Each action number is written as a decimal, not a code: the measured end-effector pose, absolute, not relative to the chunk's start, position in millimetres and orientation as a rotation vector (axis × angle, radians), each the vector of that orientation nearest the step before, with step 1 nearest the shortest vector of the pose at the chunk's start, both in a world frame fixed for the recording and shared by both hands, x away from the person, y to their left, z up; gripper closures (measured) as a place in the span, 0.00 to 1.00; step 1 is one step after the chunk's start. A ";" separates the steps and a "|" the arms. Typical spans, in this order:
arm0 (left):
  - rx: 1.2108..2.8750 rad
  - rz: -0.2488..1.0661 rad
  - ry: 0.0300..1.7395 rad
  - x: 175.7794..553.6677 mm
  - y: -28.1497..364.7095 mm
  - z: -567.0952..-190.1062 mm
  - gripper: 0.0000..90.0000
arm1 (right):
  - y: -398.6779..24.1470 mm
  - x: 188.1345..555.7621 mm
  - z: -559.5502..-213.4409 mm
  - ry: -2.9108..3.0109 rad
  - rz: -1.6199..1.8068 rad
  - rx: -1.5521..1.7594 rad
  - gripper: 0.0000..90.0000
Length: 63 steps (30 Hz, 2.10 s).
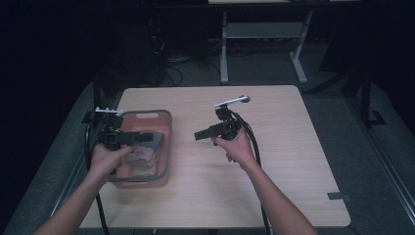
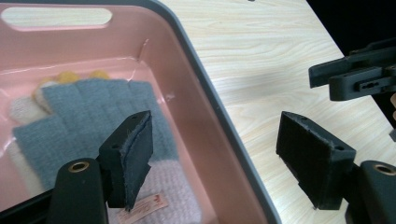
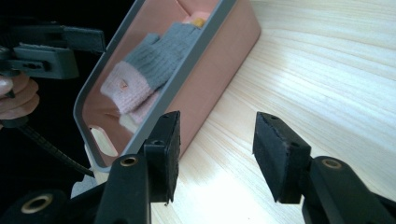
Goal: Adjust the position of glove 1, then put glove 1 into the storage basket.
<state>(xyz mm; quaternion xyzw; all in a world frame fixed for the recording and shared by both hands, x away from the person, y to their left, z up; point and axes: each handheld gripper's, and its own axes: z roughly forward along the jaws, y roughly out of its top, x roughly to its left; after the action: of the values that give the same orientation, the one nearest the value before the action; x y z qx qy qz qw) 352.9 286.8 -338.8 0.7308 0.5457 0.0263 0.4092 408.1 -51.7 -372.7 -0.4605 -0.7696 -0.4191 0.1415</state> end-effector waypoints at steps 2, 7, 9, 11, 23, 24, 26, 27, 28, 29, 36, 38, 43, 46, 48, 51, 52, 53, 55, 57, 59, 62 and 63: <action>1.843 0.064 1.367 353.1 283.7 -338.7 0.30 | -53.5 407.2 -372.6 -2.218 -1.212 -1.333 0.56; 1.851 0.059 1.346 353.7 276.2 -337.2 0.29 | -59.4 406.6 -372.3 -2.223 -1.214 -1.341 0.56; 1.851 0.055 1.338 353.8 273.3 -336.3 0.29 | -61.8 406.3 -372.2 -2.222 -1.212 -1.346 0.55; 1.859 0.052 1.333 353.7 269.7 -335.6 0.29 | -64.2 405.7 -372.4 -2.219 -1.212 -1.353 0.55; 1.890 0.037 1.286 356.0 246.3 -332.9 0.28 | -84.8 400.4 -372.6 -2.206 -1.225 -1.391 0.55; 1.891 0.036 1.281 356.2 244.1 -332.7 0.27 | -86.9 399.7 -372.6 -2.207 -1.226 -1.389 0.55; 1.897 0.034 1.275 356.3 239.5 -332.0 0.27 | -90.7 398.8 -372.7 -2.204 -1.221 -1.400 0.55; 1.904 0.033 1.266 356.6 237.7 -331.8 0.27 | -93.0 398.8 -372.9 -2.203 -1.223 -1.404 0.55; 1.906 0.032 1.262 356.5 235.5 -331.6 0.27 | -95.0 398.7 -372.8 -2.199 -1.224 -1.410 0.55; 1.908 0.031 1.256 356.4 233.6 -331.7 0.27 | -96.5 398.3 -372.3 -2.196 -1.226 -1.418 0.55; 1.911 0.015 1.237 355.9 222.7 -332.1 0.27 | -105.7 394.8 -371.5 -2.203 -1.235 -1.431 0.54; 1.910 0.014 1.230 355.9 220.1 -331.5 0.27 | -107.9 393.5 -371.9 -2.196 -1.235 -1.436 0.54; 1.920 0.005 1.202 354.2 210.2 -329.7 0.26 | -114.2 391.3 -373.4 -2.195 -1.231 -1.451 0.54; 1.927 -0.004 1.185 352.5 203.6 -328.1 0.26 | -117.3 389.1 -372.6 -2.194 -1.239 -1.453 0.54; 1.932 -0.008 1.174 351.0 199.2 -327.0 0.26 | -119.8 387.8 -372.0 -2.190 -1.239 -1.459 0.54; 1.934 -0.011 1.154 349.4 193.9 -325.9 0.26 | -123.5 385.2 -371.3 -2.192 -1.246 -1.466 0.54; 1.931 -0.018 1.151 349.0 192.1 -325.9 0.26 | -125.0 384.3 -371.3 -2.192 -1.248 -1.469 0.54; 1.939 -0.023 1.143 348.6 190.8 -326.0 0.26 | -126.6 383.7 -371.9 -2.192 -1.249 -1.470 0.54; 1.943 -0.025 1.136 348.2 188.2 -326.0 0.26 | -128.9 382.1 -371.9 -2.192 -1.244 -1.481 0.54; 1.936 -0.030 1.133 348.2 186.4 -326.0 0.26 | -132.2 381.1 -371.9 -2.189 -1.257 -1.480 0.54; 1.940 -0.033 1.126 348.1 184.5 -326.3 0.26 | -134.7 380.1 -372.7 -2.184 -1.258 -1.487 0.54; 1.941 -0.042 1.123 348.2 181.9 -327.0 0.26 | -139.6 379.5 -374.2 -2.165 -1.273 -1.493 0.54; 1.945 -0.044 1.116 348.5 181.3 -327.1 0.26 | -141.1 379.5 -375.0 -2.160 -1.271 -1.498 0.53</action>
<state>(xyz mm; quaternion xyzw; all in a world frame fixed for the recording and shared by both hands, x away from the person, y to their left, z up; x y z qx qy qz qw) 348.5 181.3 -327.1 0.7810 0.4484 -0.0178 0.4344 379.5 -141.1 -375.0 -0.5098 -0.7353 -0.4327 0.1105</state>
